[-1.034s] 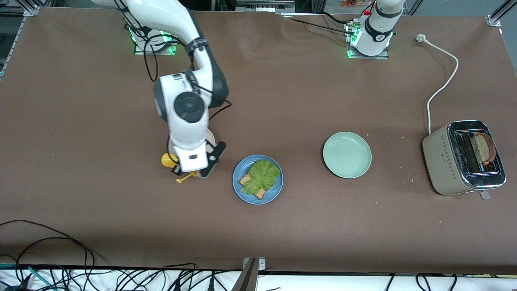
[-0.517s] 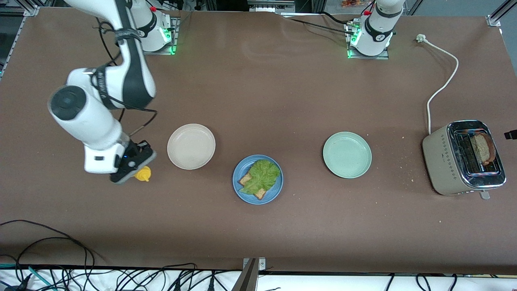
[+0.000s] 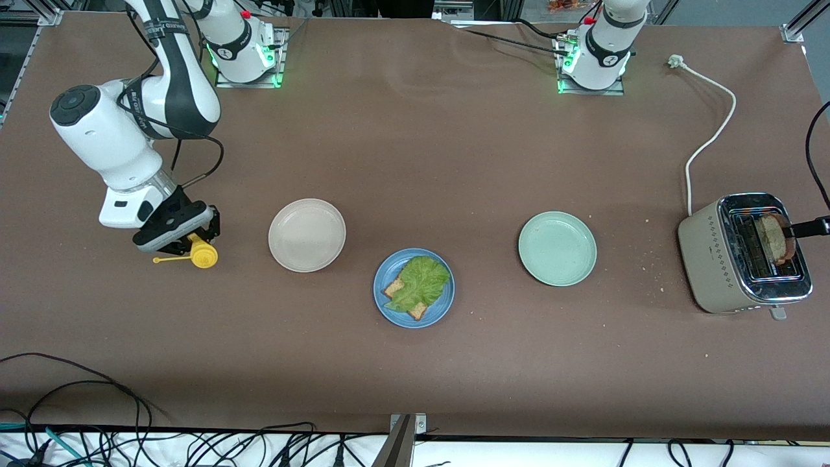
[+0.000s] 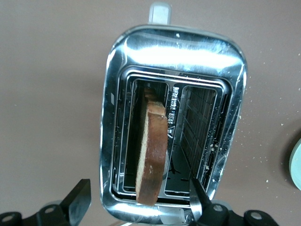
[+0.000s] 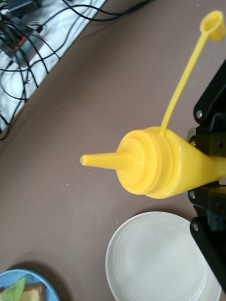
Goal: Make sandwich in blue plate with both arms
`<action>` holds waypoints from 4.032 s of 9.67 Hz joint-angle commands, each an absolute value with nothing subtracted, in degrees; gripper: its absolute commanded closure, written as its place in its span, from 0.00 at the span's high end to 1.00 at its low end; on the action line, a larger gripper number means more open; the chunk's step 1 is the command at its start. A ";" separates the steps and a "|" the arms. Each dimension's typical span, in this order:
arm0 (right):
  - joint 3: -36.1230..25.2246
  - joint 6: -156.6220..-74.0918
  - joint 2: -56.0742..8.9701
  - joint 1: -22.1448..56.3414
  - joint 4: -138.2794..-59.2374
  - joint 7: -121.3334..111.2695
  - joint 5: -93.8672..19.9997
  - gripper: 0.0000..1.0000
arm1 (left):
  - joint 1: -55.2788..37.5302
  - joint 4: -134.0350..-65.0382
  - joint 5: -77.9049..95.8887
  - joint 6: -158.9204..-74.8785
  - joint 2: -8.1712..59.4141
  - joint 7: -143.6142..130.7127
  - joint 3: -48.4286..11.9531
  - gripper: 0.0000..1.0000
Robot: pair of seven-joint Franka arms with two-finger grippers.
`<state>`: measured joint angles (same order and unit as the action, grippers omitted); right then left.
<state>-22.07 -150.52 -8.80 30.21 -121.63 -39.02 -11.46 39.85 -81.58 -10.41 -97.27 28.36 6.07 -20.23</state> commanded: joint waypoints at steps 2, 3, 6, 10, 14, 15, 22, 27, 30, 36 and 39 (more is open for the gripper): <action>-20.57 -152.84 -8.08 28.21 -128.58 -42.78 -12.13 0.17 | 39.73 -82.53 -9.93 -97.82 30.05 6.50 -20.04 0.86; -20.48 -152.67 -8.17 27.26 -128.50 -47.59 -12.13 0.17 | 39.38 -82.53 -9.93 -97.82 30.41 6.59 -20.04 0.83; -19.25 -144.20 -7.73 24.87 -124.49 -54.84 -12.48 0.15 | 39.38 -82.53 -9.93 -97.47 30.59 6.59 -20.04 0.22; -19.34 -135.27 -8.61 22.16 -119.98 -61.74 -25.86 0.13 | 39.46 -81.22 -9.93 -97.12 29.98 7.03 -20.04 0.00; -19.86 -123.58 -15.90 17.76 -115.31 -98.36 -56.73 0.13 | 39.55 -79.10 -9.84 -91.34 24.19 7.38 -20.56 0.00; -19.86 -122.79 -16.08 16.80 -115.66 -104.09 -57.65 0.13 | 39.55 -79.01 -9.67 -89.49 21.82 8.34 -20.57 0.00; -19.86 -102.23 -25.74 7.48 -115.40 -132.31 -67.56 0.15 | 38.94 -79.36 1.67 -79.63 13.54 -9.87 -27.39 0.00; -19.78 -96.24 -30.50 4.83 -115.31 -142.90 -68.38 0.18 | 34.48 -83.91 12.65 -85.48 14.94 -30.10 -33.13 0.00; -19.78 -94.06 -34.61 4.92 -115.22 -149.82 -74.50 0.22 | 23.85 -90.16 13.71 -100.67 15.20 -47.58 -33.13 0.00; -20.12 -94.48 -32.62 3.88 -115.22 -148.01 -74.80 1.00 | 5.91 -91.22 12.40 -131.08 24.60 -70.72 -32.70 0.00; -23.98 -95.71 -30.86 3.25 -115.57 -140.32 -69.54 1.00 | 0.37 -95.09 9.76 -148.41 27.49 -77.68 -32.70 0.00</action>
<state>-22.03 -95.34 -32.97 4.36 -115.00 -146.88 -73.11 3.30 -93.53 11.88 -140.35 25.89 -73.64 -33.36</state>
